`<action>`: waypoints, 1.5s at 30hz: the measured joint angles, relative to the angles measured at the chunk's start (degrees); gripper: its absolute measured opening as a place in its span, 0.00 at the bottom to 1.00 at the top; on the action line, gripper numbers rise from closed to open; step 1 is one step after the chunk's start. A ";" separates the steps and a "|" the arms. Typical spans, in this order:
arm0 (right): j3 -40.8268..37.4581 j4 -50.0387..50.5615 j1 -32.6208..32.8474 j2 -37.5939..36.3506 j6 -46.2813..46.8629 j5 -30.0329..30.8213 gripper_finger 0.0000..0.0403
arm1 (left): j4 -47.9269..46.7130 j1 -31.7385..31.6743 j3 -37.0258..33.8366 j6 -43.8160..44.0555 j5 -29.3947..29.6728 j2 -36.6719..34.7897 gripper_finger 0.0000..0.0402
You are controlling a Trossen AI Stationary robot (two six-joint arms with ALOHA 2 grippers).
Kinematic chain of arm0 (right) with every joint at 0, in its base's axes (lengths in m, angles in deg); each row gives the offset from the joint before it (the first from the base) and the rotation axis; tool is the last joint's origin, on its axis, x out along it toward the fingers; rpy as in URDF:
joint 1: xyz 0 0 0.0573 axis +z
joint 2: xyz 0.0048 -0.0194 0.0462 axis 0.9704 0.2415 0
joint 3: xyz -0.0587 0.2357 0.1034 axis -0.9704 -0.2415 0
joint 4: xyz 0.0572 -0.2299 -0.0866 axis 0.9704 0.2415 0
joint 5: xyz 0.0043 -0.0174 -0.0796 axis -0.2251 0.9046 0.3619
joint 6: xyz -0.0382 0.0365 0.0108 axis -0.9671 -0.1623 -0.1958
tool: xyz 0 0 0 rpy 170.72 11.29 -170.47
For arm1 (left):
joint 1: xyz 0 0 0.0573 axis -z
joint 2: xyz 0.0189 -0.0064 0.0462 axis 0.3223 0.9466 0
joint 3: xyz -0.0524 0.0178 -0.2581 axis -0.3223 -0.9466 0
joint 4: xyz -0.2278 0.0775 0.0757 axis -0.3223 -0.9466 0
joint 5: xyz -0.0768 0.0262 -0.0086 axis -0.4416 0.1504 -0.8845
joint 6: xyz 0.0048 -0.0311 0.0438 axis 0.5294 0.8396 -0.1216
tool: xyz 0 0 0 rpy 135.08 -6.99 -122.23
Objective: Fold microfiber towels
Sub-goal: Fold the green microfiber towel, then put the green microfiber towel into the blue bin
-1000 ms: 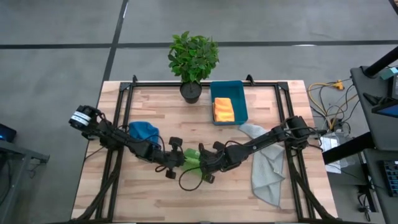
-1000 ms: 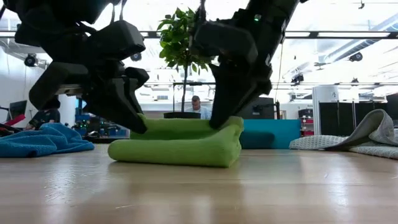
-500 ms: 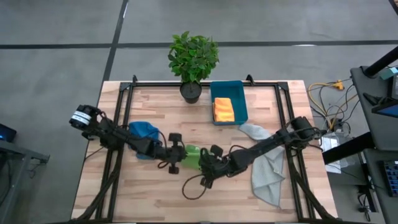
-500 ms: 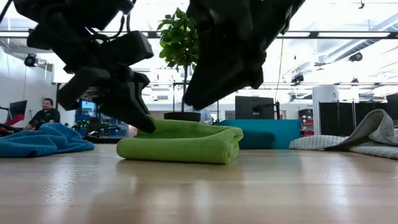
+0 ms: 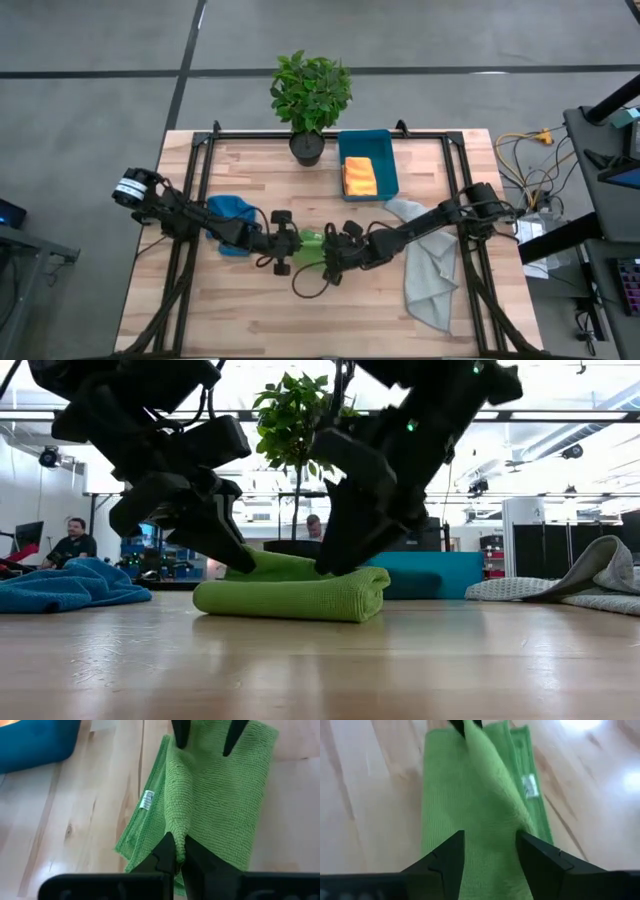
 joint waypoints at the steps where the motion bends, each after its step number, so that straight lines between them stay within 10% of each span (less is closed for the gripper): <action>1: -0.33 -0.05 -0.45 0.00 0.10 -1.20 0.44 | 0.04 -0.13 0.02 0.00 0.06 0.00 0.00; 12: -3.10 -1.68 -2.90 0.00 -0.37 -6.57 0.47 | 0.21 -2.77 0.02 -1.44 3.33 0.00 0.03; 29: -4.48 -1.43 -3.56 -1.74 1.36 -0.92 0.47 | -0.57 -6.96 1.07 -1.53 13.65 -2.42 0.47; 38: -4.55 -1.95 -3.14 -9.25 1.62 0.48 0.47 | 3.51 -7.71 1.10 -16.86 -11.63 -2.44 0.48; 45: -4.59 -1.84 -0.92 -14.50 5.56 0.46 0.47 | 2.70 -13.41 2.44 -17.98 -12.94 5.22 0.46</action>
